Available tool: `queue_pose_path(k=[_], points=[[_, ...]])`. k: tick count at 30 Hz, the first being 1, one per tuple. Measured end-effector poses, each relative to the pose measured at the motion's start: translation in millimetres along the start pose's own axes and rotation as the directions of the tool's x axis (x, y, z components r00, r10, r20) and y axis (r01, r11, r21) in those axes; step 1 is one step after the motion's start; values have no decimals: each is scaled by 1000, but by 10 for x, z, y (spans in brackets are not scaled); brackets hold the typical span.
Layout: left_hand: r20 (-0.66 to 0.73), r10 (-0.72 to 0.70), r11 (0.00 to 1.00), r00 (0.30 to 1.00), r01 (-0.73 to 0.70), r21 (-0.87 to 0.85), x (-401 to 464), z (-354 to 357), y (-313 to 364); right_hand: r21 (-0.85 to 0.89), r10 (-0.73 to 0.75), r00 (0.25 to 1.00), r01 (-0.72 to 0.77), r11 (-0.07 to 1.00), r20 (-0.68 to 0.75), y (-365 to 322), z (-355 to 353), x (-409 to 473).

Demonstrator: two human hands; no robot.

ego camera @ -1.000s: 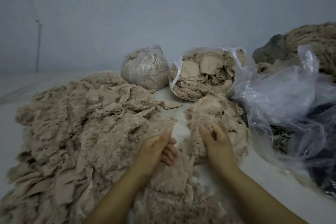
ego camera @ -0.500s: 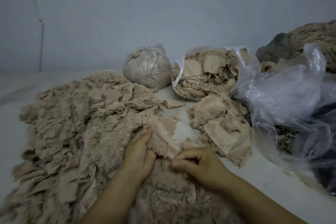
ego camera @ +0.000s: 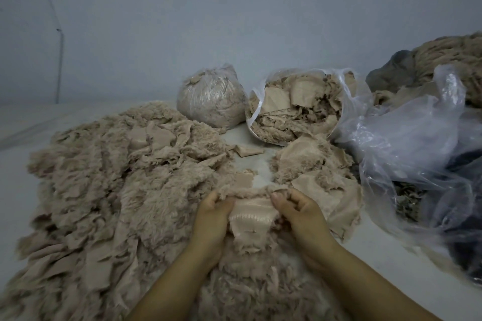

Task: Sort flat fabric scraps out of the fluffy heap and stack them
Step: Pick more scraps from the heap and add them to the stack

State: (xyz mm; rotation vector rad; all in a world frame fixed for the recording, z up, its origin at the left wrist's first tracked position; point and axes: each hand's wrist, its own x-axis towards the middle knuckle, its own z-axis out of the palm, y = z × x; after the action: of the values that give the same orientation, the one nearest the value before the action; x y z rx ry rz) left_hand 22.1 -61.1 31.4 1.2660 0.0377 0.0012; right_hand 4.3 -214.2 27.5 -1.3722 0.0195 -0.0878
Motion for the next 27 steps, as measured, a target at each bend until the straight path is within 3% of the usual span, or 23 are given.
queue_pose_path(k=[3,9,11,14,16,21,23,27], points=[[104,-3,993,995,15,-114,8,-8,13,17,44,999,-44,999,16,9,0,8],[302,27,987,953,-73,143,-71,14,-41,-109,-90,992,100,989,92,38,3,-46],[283,33,984,959,-81,160,-76,27,-55,-119,-123,991,128,985,56,27,-9,-34],[186,14,992,983,-37,120,-56,41,-28,2,-10,1000,10,1000,28,16,-12,-2],[170,-16,995,985,-2,104,-59,43,-11,-12,32,999,-31,999,42,24,-18,2],[220,-114,991,969,95,93,-94,53,8,-188,-138,982,162,969,132,47,-20,-28],[231,-86,993,969,63,104,-104,66,4,-189,-164,974,193,963,156,54,-8,-38],[124,48,980,991,-71,185,-94,94,-11,-94,-48,989,61,994,138,75,20,-44]])
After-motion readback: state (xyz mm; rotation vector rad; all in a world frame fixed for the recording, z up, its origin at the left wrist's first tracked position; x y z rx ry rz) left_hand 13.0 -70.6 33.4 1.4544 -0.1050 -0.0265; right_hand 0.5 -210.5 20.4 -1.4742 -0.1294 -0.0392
